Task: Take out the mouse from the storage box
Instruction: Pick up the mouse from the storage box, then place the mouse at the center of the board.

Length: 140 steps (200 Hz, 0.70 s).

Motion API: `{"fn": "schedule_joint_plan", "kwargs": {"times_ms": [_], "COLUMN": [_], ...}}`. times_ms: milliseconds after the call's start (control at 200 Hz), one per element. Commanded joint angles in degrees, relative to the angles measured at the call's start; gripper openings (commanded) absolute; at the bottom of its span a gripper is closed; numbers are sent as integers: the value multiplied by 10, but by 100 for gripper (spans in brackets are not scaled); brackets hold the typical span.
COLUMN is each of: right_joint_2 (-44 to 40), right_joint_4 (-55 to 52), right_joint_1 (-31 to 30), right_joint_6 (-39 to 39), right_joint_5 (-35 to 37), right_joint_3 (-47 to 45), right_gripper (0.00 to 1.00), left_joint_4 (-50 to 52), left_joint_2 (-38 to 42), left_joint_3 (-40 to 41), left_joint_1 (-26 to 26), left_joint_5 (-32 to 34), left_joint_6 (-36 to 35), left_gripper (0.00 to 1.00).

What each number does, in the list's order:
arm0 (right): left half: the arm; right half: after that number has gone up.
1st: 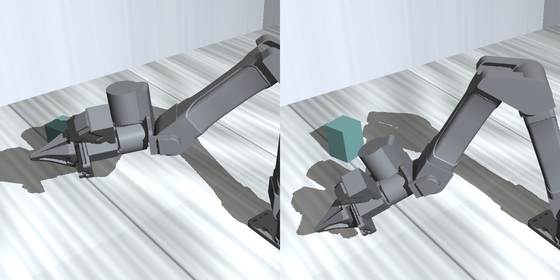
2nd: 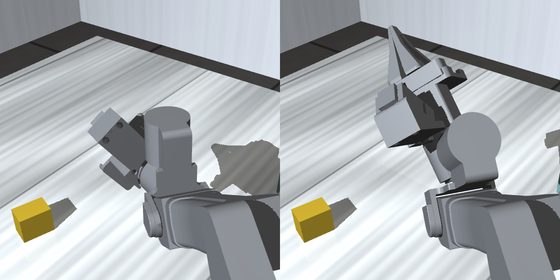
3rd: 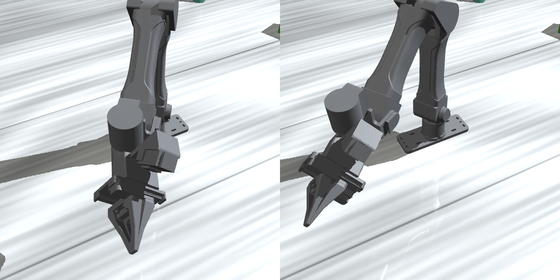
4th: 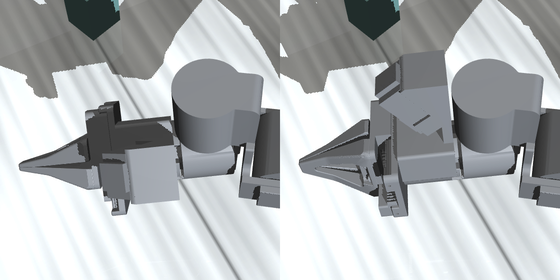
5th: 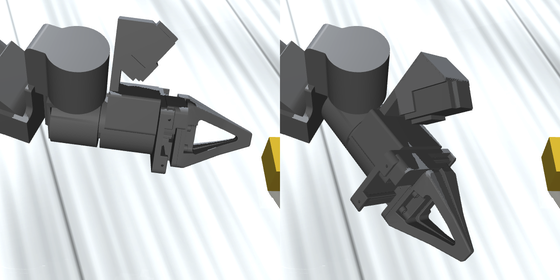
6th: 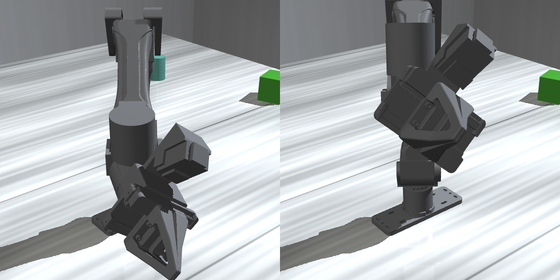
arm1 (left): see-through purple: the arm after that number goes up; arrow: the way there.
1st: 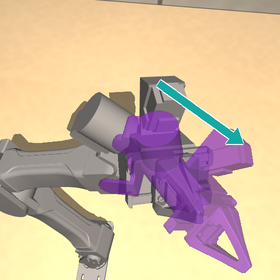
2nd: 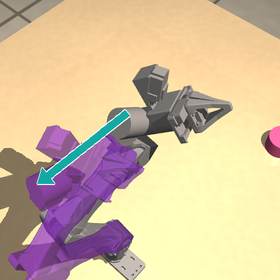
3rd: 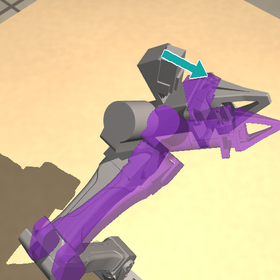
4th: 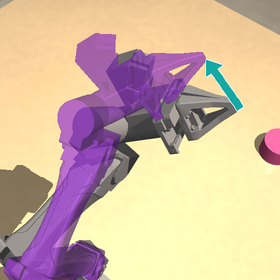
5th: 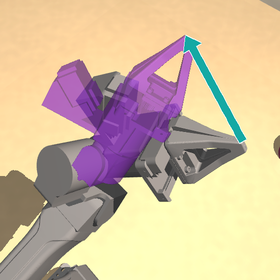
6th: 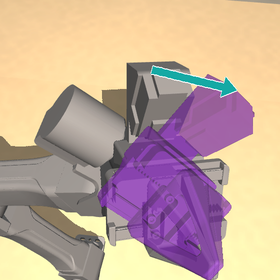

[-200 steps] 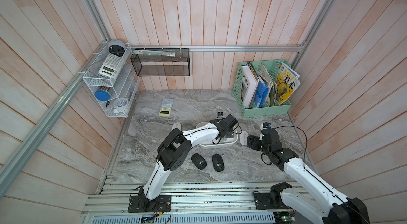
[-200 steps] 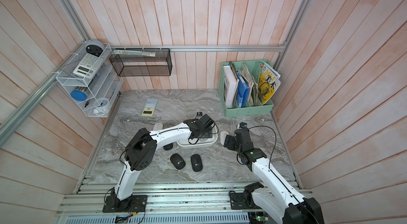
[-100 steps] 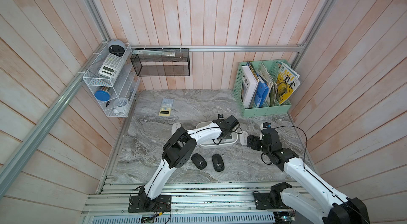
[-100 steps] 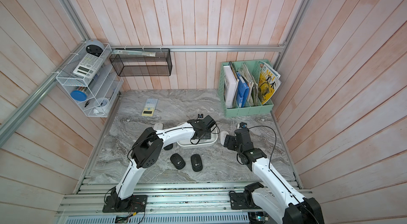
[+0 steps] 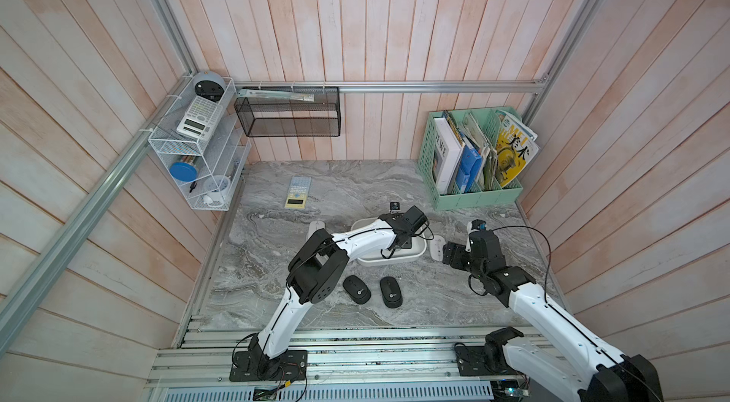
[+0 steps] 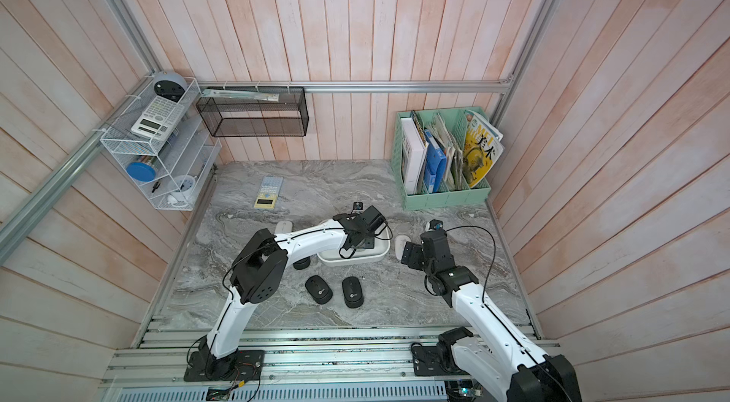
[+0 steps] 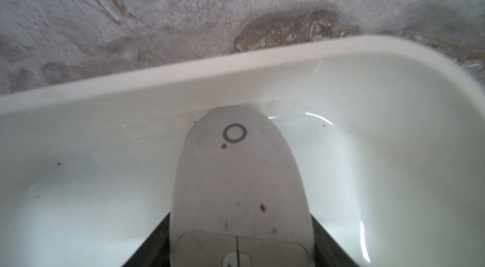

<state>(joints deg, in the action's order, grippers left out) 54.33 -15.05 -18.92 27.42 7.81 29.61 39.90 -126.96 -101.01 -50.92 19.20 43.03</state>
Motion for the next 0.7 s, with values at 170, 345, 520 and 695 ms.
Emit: {"fn": "schedule_joint_plan", "kwargs": {"times_ms": [170, 345, 520, 695], "right_joint_2": [-9, -25, -42, -70], "right_joint_4": [-3, -8, -13, -25], "right_joint_1": [3, 3, 3, 3], "right_joint_6": [4, 4, 7, 10], "right_joint_5": [10, 21, 38, 68], "right_joint_3": [-3, -7, -10, -15], "right_gripper": [89, 89, 89, 90], "left_joint_4": [6, 2, 2, -37], "left_joint_2": [103, 153, 191, 227], "left_joint_3": [30, 75, 118, 172], "left_joint_1": [-12, -39, -81, -132], "left_joint_5": [51, 56, 59, 53], "left_joint_6": [-25, -30, -24, -30], "left_gripper": [58, 58, 57, 58]}}
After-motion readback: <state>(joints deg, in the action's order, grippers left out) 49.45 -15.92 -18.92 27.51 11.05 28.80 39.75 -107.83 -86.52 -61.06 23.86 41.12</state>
